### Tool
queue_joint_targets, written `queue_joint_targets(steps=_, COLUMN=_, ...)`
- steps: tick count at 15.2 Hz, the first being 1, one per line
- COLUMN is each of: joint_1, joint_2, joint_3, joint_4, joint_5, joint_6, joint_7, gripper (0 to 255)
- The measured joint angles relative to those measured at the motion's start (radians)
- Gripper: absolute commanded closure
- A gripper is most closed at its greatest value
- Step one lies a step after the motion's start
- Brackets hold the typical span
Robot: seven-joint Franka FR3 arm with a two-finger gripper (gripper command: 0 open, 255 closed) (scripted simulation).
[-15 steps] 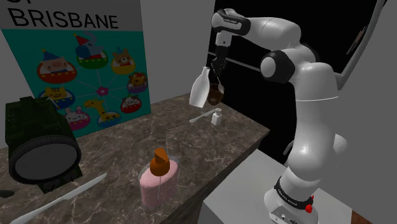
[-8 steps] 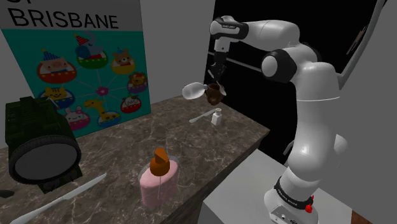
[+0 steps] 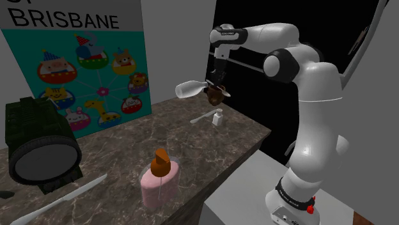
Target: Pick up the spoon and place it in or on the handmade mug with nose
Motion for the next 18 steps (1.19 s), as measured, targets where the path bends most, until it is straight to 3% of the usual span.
queue_joint_targets(steps=5, joint_1=0.0, joint_2=-0.002, joint_3=0.001, joint_4=-0.007, joint_5=0.0, joint_6=0.006, joint_7=-0.002, gripper=255)
queue_joint_targets(steps=6, joint_1=0.0, joint_2=-0.002, joint_3=0.001, joint_4=-0.007, joint_5=0.0, joint_6=0.005, joint_7=-0.002, gripper=0)
queue_joint_targets(steps=12, joint_1=0.0, joint_2=0.001, joint_3=0.001, joint_4=-0.007, joint_5=0.0, joint_6=0.007, joint_7=-0.001, gripper=0)
queue_joint_targets(steps=18, joint_1=-0.02, joint_2=0.066, joint_3=0.007, joint_4=0.203, joint_5=0.01, joint_6=-0.164, joint_7=0.008, gripper=0)
